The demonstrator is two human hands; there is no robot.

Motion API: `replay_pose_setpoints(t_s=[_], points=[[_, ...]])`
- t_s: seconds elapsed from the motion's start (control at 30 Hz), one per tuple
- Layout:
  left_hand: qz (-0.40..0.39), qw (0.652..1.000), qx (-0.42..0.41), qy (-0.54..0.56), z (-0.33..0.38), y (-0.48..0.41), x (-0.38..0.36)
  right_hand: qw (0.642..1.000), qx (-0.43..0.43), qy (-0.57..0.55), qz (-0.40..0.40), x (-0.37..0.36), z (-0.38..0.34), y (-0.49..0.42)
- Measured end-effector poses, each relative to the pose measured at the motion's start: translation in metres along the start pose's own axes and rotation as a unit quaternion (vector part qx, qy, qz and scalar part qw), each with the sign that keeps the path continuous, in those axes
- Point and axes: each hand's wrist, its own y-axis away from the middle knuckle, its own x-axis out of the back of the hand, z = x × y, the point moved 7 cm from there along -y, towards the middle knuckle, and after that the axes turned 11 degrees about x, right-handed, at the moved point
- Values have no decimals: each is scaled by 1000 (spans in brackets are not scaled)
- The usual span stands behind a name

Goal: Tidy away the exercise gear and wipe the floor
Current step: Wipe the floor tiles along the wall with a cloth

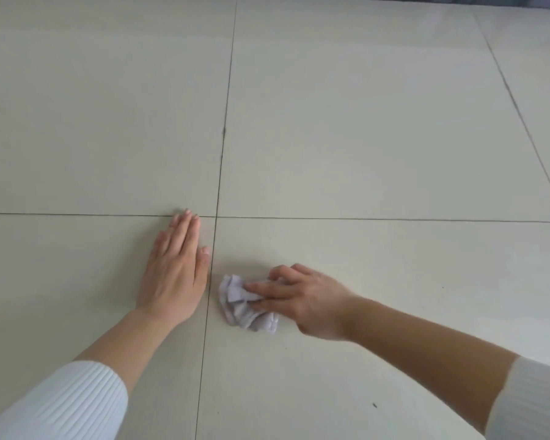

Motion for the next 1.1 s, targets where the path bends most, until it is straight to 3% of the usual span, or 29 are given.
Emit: replay_pose_setpoints(t_s=[0.07,0.13,0.17,0.23,0.3,0.37,0.43,0.63,0.8,0.9,1.0,1.1], points=[[-6,1000,4,1,9,-14,-4,995,-89,25,35,18,61,15],[-16,1000,11,2,13,-31,-7,964,-230,69,111,43,122,49],[-21,1000,12,2,13,-38,-7,930,-329,83,141,54,150,73],[-23,1000,9,0,11,-50,-6,829,-524,91,172,71,191,122],[-18,1000,0,-5,8,-59,-4,765,-614,91,173,77,210,137],[-12,1000,-13,-1,7,-67,-3,772,-603,86,182,75,217,111],[-7,1000,-25,7,8,-78,-1,806,-551,79,201,67,214,67],[37,999,6,36,11,-136,10,940,-276,17,199,23,125,-49],[79,992,79,52,12,-180,15,983,-112,-50,134,22,109,-48],[108,988,93,51,11,-178,18,957,-221,-48,183,45,169,-2],[114,987,99,60,10,-176,20,873,-421,3,247,73,236,63],[113,986,104,61,11,-176,21,780,-558,-4,284,93,293,90]])
